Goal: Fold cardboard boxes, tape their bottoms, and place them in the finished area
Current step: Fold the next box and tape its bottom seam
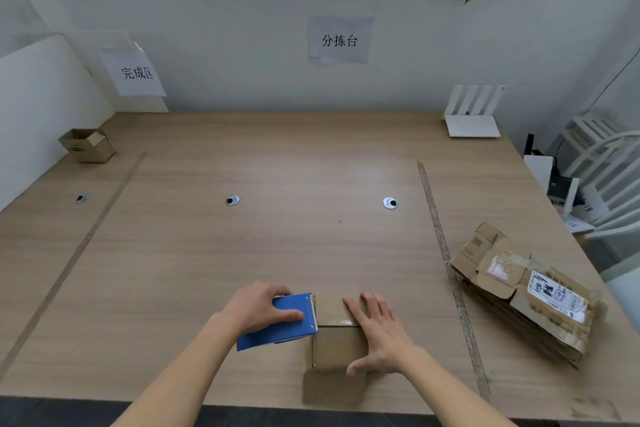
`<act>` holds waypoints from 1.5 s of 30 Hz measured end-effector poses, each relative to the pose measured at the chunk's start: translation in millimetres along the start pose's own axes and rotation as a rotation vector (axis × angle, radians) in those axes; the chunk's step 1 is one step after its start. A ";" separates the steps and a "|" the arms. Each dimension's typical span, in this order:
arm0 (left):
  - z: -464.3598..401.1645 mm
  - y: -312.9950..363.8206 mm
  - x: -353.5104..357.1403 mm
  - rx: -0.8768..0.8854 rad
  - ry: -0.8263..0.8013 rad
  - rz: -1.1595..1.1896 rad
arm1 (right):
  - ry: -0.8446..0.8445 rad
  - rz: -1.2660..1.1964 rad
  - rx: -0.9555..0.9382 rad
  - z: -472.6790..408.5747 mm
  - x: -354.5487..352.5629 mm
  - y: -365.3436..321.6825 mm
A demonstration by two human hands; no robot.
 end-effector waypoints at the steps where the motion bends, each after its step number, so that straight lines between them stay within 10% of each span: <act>1: -1.3 -0.4 0.6 0.002 -0.002 -0.002 | -0.003 -0.011 0.007 -1.0 1.1 0.0; 45: -43.9 21.3 9.7 0.087 -0.043 -0.032 | -0.013 0.094 0.057 -12.1 6.8 35.9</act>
Point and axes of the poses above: each hand's wrist, its own z-axis away from the middle knuckle, its own x-axis out of the palm, y = z × x, the point moved 3 cm from there along -z, towards the middle knuckle, and after that the axes turned 2 degrees about -y, right-handed, at the moved point
